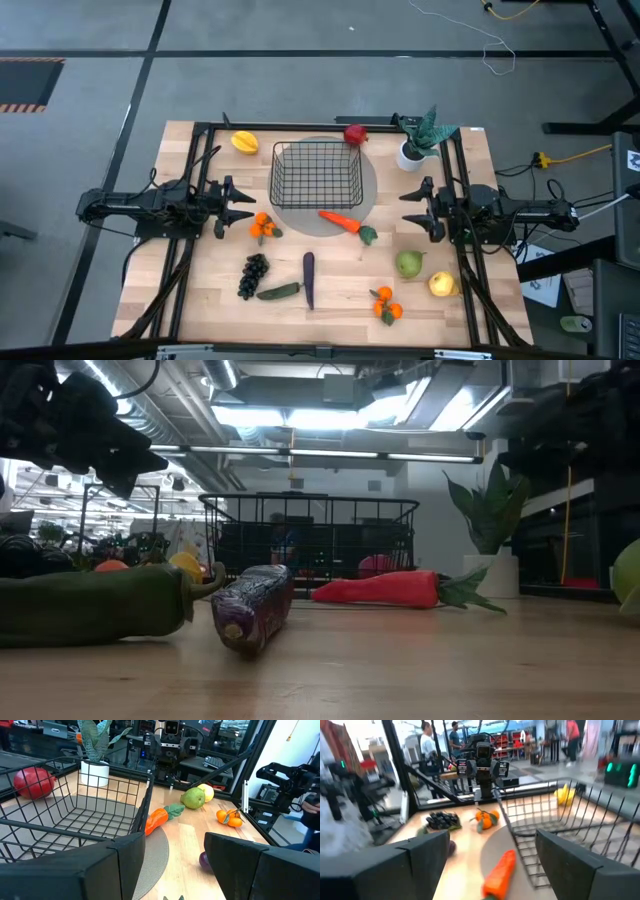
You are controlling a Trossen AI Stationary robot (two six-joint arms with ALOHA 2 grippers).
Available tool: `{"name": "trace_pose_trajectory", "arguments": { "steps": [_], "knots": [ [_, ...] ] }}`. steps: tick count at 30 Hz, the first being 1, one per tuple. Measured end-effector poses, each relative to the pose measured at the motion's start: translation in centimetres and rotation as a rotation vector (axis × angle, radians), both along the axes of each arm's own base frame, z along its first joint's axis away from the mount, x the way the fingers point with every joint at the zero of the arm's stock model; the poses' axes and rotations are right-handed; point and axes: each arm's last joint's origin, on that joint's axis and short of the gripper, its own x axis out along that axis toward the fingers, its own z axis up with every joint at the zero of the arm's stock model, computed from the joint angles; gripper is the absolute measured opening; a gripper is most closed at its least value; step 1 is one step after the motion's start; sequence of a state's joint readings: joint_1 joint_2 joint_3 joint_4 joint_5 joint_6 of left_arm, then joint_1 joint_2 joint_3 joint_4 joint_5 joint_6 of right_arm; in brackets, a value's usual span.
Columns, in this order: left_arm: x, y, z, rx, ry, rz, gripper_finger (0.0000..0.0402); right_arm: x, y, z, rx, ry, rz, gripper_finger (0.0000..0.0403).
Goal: Build produce basket
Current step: Put the orange carrot into the wire basket
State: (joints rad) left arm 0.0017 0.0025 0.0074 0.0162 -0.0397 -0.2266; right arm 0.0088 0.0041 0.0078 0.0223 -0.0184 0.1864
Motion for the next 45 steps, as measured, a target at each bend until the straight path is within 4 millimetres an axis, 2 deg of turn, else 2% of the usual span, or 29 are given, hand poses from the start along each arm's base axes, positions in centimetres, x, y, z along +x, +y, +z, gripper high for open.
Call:
{"name": "trace_pose_trajectory", "arguments": {
  "steps": [6, 17, 29, 39, 45],
  "knots": [
    [0.00, 0.00, 0.00, 0.000, 0.000, 0.000, 0.0195, 0.00, 0.00, 0.02, 0.177, 0.002, 0.005, 0.0291],
    [0.00, 0.00, -0.01, 0.000, 0.000, 0.000, 0.0195, -0.01, 0.00, 0.14, 0.255, -0.007, 0.010, 0.0291],
    [0.00, 0.00, -0.01, 0.001, 0.000, 0.000, 0.0195, 0.00, 0.01, -0.02, 0.204, 0.008, 0.007, 0.0291],
    [-0.02, 0.23, 0.16, 0.222, 0.000, 0.085, 0.0195, 0.00, 0.00, -0.02, 0.260, 0.009, 0.008, 0.0291],
    [-0.04, 0.32, 0.27, 0.266, -0.003, 0.119, 0.0195, 0.00, 0.01, -0.02, 0.258, 0.009, 0.008, 0.0291]
  ]
}}
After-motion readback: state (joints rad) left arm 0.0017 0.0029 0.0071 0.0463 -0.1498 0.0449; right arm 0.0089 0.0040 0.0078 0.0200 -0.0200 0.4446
